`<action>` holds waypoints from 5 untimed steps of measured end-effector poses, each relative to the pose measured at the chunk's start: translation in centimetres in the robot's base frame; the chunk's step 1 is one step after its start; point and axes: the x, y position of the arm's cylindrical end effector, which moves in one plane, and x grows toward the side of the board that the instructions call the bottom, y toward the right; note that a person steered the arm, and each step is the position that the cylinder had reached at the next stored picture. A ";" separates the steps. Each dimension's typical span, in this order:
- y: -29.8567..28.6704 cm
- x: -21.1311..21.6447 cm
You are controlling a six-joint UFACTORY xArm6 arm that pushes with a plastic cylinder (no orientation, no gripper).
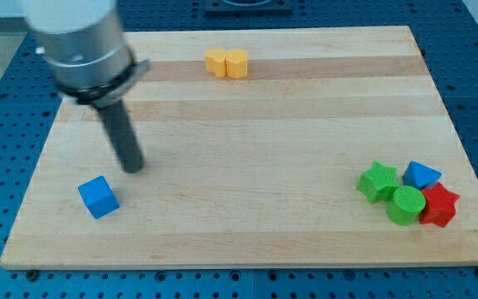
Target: Move the blue cube diagonally to the bottom right of the red circle
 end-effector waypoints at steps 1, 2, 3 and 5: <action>-5.6 2.1; -9.9 3.8; -11.4 5.0; -3.6 5.5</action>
